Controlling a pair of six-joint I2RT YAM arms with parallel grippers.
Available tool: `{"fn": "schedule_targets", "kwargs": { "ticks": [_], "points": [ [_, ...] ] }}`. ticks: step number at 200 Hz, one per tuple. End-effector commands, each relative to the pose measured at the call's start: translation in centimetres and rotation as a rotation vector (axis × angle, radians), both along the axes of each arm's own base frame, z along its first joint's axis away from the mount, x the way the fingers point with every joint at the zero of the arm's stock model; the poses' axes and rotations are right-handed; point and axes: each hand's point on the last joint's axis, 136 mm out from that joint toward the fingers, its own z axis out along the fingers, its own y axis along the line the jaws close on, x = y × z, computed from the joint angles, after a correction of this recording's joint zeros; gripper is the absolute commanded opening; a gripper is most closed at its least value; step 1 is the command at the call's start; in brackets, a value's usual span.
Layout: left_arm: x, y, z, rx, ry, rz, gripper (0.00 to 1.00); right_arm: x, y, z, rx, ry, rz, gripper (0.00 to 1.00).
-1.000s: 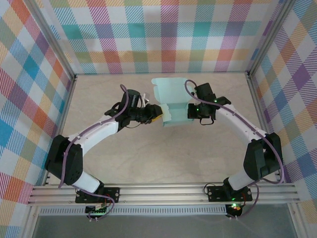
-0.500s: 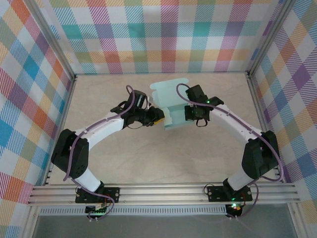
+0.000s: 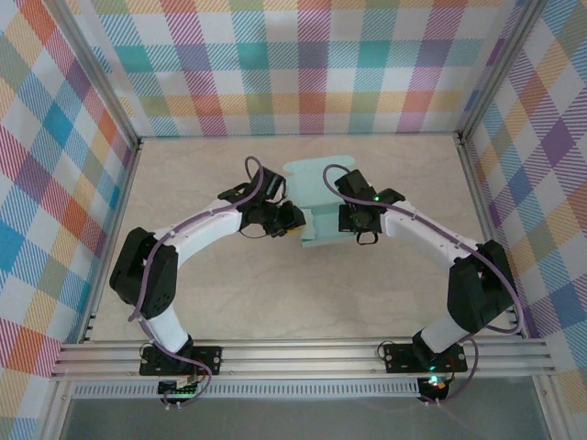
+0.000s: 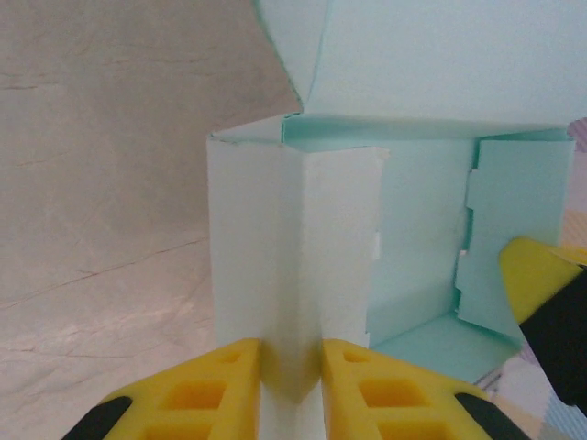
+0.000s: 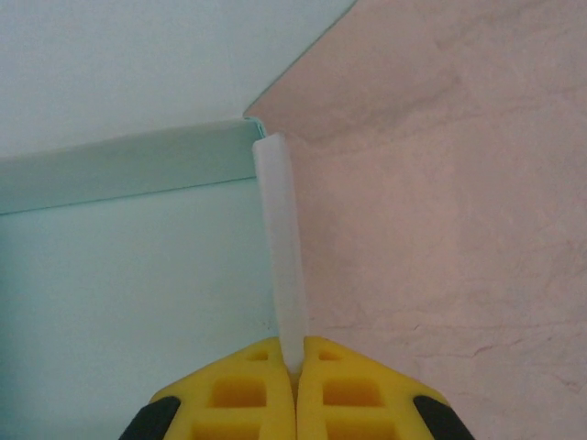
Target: Fold the paper box
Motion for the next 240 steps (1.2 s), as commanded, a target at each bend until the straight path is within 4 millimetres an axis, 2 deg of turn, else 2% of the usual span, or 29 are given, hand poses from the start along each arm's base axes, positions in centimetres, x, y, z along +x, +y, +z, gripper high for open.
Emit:
{"fn": "schedule_targets", "kwargs": {
  "ticks": [1, 40, 82, 117, 133, 166, 240],
  "points": [
    [-1.5, -0.5, -1.1, 0.096, 0.032, -0.065, 0.21, 0.7, 1.5, 0.7, 0.084, -0.059, -0.062, 0.00],
    [-2.1, -0.3, -2.7, 0.244, 0.042, -0.099, 0.20, 0.4, 2.0, -0.3, 0.110, -0.044, -0.100, 0.00],
    [-2.5, 1.0, -4.6, 0.440, 0.042, -0.117, 0.17, 0.2, 2.5, -1.8, 0.127, -0.020, -0.105, 0.00],
    [-2.7, 0.8, -5.2, 0.516, 0.040, -0.120, 0.06, 0.1, 3.4, -2.4, 0.177, -0.002, -0.112, 0.00],
    [-2.7, 0.6, -5.3, 0.525, 0.032, -0.121, 0.07, 0.0, 3.9, -2.5, 0.205, 0.007, -0.113, 0.00],
    [-2.9, 0.7, -6.0, 0.554, 0.040, -0.124, 0.16, -0.2, 4.6, -3.0, 0.250, 0.031, -0.115, 0.00],
    [-3.4, 0.8, -8.3, 0.574, 0.082, -0.134, 0.14, -0.5, 5.0, -4.0, 0.276, 0.059, -0.124, 0.00]
  ]
}}
